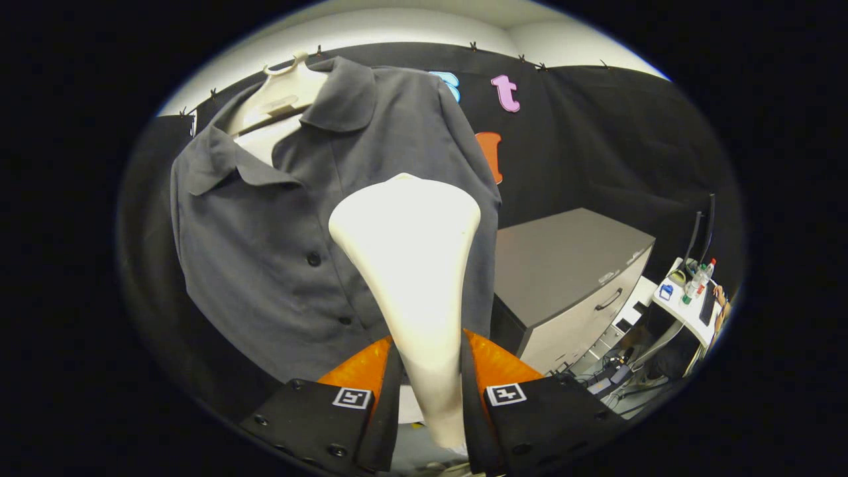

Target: Iron the clothes twice with a garment steamer, once on the left side and once on the right side.

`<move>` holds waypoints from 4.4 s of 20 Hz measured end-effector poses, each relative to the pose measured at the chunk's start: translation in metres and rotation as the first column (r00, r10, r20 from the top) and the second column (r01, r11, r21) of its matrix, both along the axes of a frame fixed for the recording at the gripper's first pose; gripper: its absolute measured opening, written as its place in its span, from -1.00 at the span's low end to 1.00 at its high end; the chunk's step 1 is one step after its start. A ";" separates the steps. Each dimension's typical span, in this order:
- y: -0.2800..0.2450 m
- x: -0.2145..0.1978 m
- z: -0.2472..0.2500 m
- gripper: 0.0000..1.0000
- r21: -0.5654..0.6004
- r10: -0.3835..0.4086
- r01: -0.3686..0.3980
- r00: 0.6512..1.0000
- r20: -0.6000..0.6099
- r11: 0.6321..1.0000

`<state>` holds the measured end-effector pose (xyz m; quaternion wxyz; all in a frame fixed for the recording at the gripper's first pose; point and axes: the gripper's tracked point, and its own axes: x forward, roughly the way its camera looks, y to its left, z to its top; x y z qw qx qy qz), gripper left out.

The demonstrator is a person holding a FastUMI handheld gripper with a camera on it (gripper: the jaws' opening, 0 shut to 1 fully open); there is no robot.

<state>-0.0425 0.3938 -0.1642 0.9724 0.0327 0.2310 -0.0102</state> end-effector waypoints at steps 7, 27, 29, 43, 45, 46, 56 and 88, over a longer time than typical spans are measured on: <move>0.043 0.012 0.041 -0.02 -0.020 0.064 -0.062 0.992 0.107 0.998; 0.165 0.050 0.031 -0.02 -0.061 0.244 -0.239 0.964 0.104 0.969; 0.165 0.051 0.028 -0.02 -0.062 0.248 -0.243 0.964 0.099 0.968; 0.170 0.037 -0.014 -0.02 -0.047 0.298 -0.297 0.955 0.008 0.954; 0.167 0.036 -0.025 -0.02 -0.044 0.294 -0.295 0.956 -0.015 0.955; 0.164 0.034 -0.031 -0.02 -0.041 0.290 -0.291 0.957 -0.027 0.956; 0.150 0.027 -0.080 -0.02 -0.040 0.251 -0.259 0.959 -0.132 0.965; 0.094 -0.040 -0.284 -0.01 -0.036 0.262 -0.321 0.830 -0.493 0.947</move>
